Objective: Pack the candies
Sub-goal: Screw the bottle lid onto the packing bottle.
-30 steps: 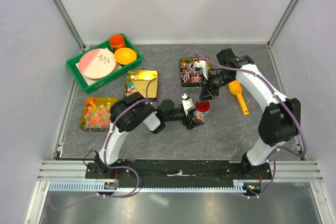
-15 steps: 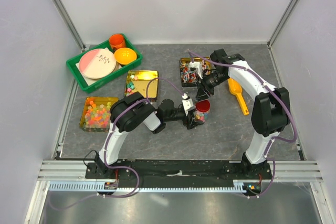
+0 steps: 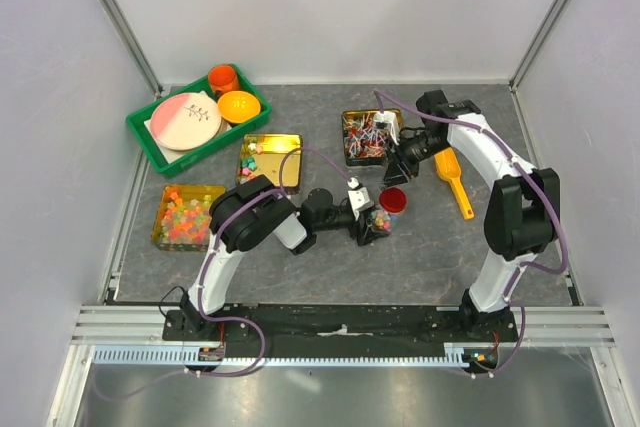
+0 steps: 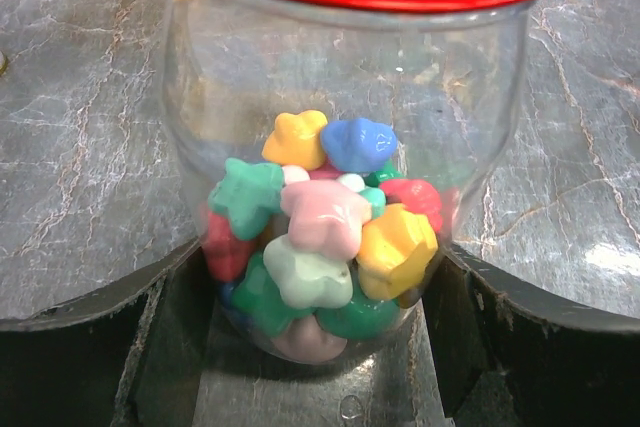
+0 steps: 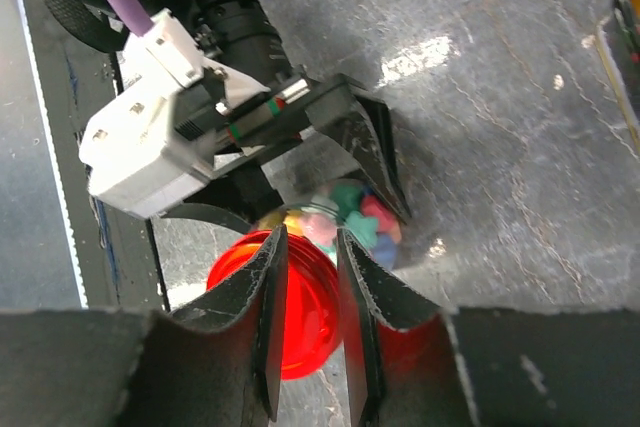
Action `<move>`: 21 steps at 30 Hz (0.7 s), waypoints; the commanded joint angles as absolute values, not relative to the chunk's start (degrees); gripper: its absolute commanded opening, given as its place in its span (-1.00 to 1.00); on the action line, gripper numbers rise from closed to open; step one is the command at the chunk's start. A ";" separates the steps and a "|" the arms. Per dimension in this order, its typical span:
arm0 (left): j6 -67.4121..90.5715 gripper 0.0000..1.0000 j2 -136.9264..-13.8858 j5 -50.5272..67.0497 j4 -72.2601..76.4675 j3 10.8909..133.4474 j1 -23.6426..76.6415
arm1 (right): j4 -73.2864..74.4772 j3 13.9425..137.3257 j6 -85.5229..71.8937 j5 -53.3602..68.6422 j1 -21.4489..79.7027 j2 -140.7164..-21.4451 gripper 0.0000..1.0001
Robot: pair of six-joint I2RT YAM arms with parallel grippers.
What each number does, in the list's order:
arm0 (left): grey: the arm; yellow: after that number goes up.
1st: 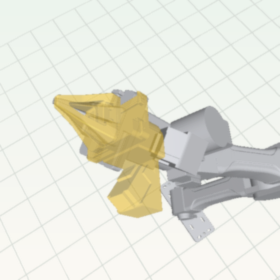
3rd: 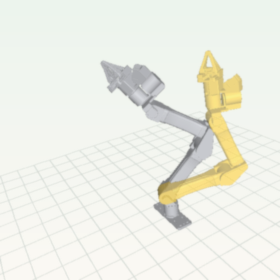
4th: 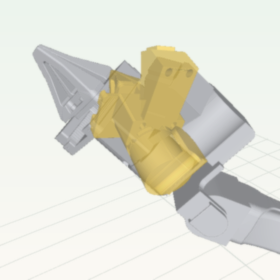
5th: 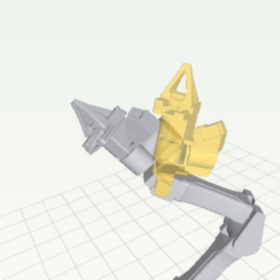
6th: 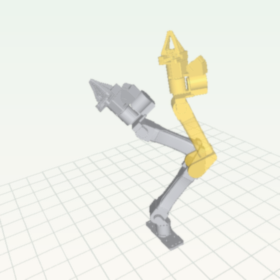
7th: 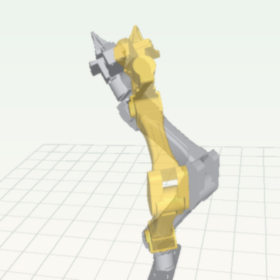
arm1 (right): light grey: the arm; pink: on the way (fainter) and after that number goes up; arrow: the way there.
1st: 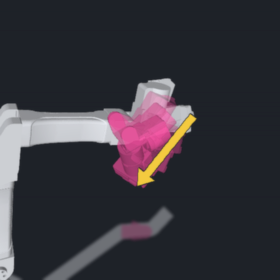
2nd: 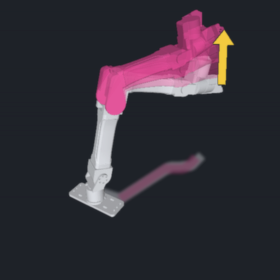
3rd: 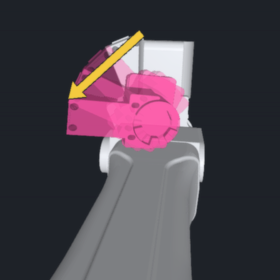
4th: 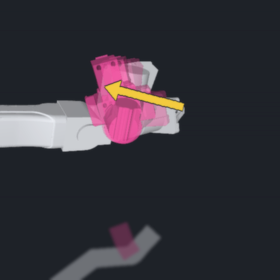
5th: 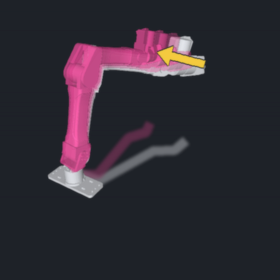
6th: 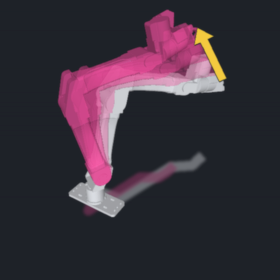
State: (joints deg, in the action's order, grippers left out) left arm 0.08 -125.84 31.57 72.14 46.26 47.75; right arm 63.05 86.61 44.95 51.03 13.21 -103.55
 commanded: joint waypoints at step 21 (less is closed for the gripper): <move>0.79 -0.97 -125.68 29.88 70.22 46.67 47.64 | 70.14 82.62 51.07 49.22 10.29 -99.23 -0.44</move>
